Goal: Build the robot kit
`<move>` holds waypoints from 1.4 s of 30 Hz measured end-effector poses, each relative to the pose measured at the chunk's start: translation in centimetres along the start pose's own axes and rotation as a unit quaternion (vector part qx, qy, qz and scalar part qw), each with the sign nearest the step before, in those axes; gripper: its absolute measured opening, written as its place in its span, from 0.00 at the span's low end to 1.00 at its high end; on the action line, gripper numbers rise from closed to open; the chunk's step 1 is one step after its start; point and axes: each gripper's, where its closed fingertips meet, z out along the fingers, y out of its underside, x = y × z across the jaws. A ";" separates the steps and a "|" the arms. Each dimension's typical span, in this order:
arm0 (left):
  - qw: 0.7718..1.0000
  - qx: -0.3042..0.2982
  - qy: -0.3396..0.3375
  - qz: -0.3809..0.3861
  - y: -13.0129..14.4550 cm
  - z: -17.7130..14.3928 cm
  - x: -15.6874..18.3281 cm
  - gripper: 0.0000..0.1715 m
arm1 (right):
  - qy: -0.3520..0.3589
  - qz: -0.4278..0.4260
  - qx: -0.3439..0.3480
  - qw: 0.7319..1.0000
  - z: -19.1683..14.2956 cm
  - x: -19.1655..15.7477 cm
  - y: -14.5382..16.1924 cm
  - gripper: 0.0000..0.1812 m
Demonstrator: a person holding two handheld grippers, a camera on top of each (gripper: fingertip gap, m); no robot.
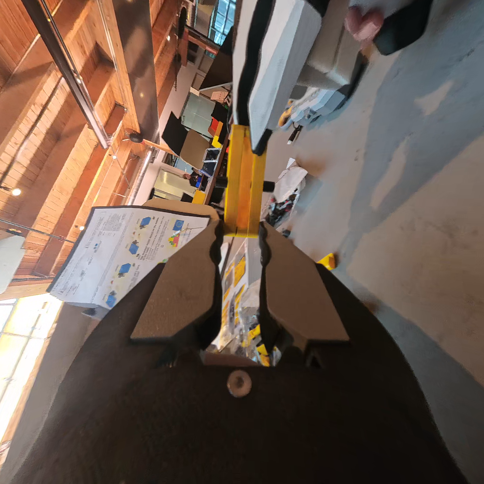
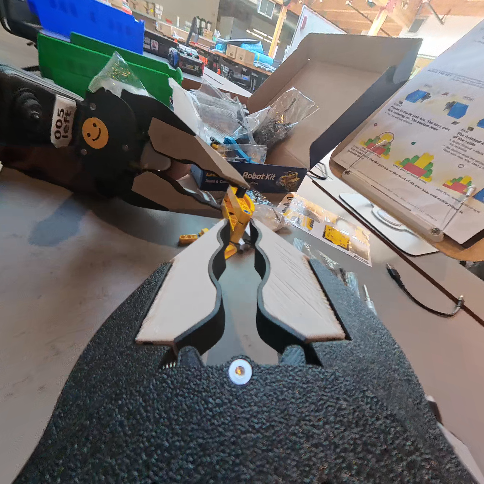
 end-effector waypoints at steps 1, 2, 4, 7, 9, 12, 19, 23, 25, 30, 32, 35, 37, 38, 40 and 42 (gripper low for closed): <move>1.000 0.003 0.018 -0.016 -0.1 0.1 0.6 0.14 | 0.011 -0.017 0.004 1.000 -0.2 0.1 -0.2 0.07; 0.999 0.001 0.032 -0.034 -0.1 0.2 1.0 0.14 | 0.021 -0.033 0.008 0.999 -0.4 0.2 -0.4 0.06; 0.996 0.017 0.038 -0.085 -0.7 0.1 0.8 0.18 | 0.053 -0.069 -0.003 0.996 -0.6 0.6 -0.4 0.06; 0.990 0.005 0.052 -0.127 -0.2 0.2 0.7 0.24 | 0.128 -0.163 -0.039 0.978 -0.9 1.4 -0.2 0.06; 0.992 0.005 0.043 -0.120 -0.3 0.2 0.5 0.23 | 0.177 -0.222 -0.058 0.957 -1.5 2.0 -0.4 0.06; 0.995 -0.001 0.029 -0.099 -1.0 0.3 0.5 0.22 | 0.192 -0.219 -0.055 0.955 -2.2 1.5 -1.3 0.06; 0.993 0.021 -0.049 -0.106 -7.0 -1.5 -1.1 0.07 | 0.191 -0.147 -0.071 0.968 -4.0 0.9 -1.7 0.06; 0.985 0.009 -0.027 -0.170 -9.9 -3.0 0.8 0.04 | 0.187 -0.067 -0.060 0.978 -4.6 1.1 -1.0 0.06; 0.980 -0.013 -0.021 -0.196 -10.2 -4.2 1.9 0.05 | 0.188 -0.098 -0.082 0.974 -4.4 0.9 0.0 0.06; 0.960 -0.055 0.012 -0.274 -10.5 -8.8 5.2 0.05 | 0.166 -0.251 -0.179 0.936 -3.2 -0.9 2.4 0.06; 0.948 -0.070 0.034 -0.310 -10.5 -10.5 7.4 0.03 | 0.145 -0.320 -0.214 0.911 -2.9 -1.9 3.1 0.05; 0.918 -0.127 0.026 -0.375 -8.6 -12.4 10.4 0.01 | 0.120 -0.406 -0.266 0.866 -2.9 -3.2 4.2 0.05; 0.898 -0.122 0.024 -0.422 -8.7 -13.2 11.6 0.10 | 0.100 -0.411 -0.270 0.865 -2.7 -4.7 4.6 0.05; 0.899 -0.104 0.022 -0.426 -9.2 -13.5 11.6 0.07 | 0.089 -0.403 -0.274 0.868 -2.6 -5.4 4.9 0.05; 0.906 -0.094 0.040 -0.410 -9.9 -13.8 11.8 0.04 | 0.080 -0.384 -0.287 0.874 -2.4 -6.4 5.5 0.06; 0.913 -0.059 0.035 -0.403 -10.9 -14.0 10.9 0.09 | 0.088 -0.353 -0.291 0.885 -2.2 -6.8 5.7 0.06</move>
